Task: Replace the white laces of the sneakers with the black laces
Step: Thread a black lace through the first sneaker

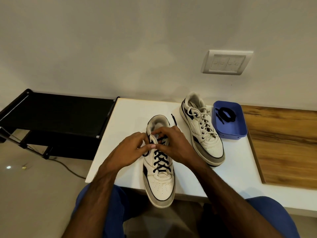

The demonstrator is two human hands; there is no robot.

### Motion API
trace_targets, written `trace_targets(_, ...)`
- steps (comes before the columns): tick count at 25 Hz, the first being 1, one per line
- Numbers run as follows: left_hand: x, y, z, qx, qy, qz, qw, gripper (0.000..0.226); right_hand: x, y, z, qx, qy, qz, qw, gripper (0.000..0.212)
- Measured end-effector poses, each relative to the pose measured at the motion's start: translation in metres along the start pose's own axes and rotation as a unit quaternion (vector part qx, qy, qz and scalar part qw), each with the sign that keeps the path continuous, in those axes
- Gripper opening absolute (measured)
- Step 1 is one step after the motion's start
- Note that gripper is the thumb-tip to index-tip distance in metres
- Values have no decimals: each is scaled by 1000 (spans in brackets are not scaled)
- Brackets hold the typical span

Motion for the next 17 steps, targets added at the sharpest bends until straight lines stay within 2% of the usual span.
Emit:
trace_targets(5,-2,5,4,-36,-33,36,998,16,-1,-1,1,0,0,5,1000,44)
trace_targets(7,-4,14,-4,-76,-52,-56,994,17,-2,0,0,-3,0,4,1000,43)
trace_targets(10,-5,33,-21,-164,-99,-248,950,16,-3,-1,0,0,2,10,1000,40)
trace_targets(12,-4,36,-26,-172,-94,-284,939,16,-2,-2,1,9,8,16,1000,38)
trace_targets(14,-1,31,-23,-149,-56,-241,957,18,-1,-1,-2,8,30,48,998,36)
trace_targets(17,13,29,-20,-131,3,-114,985,16,-13,12,-15,-57,53,167,983,30)
Point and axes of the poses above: each hand's wrist, its own z-axis towards the middle knuckle, its own y-axis out of the back of the hand, x = y × z, the point moved 3 cm from there along z, towards the middle knuckle, and after that the axes turned 10 degrees about x, right-handed, at the moved point
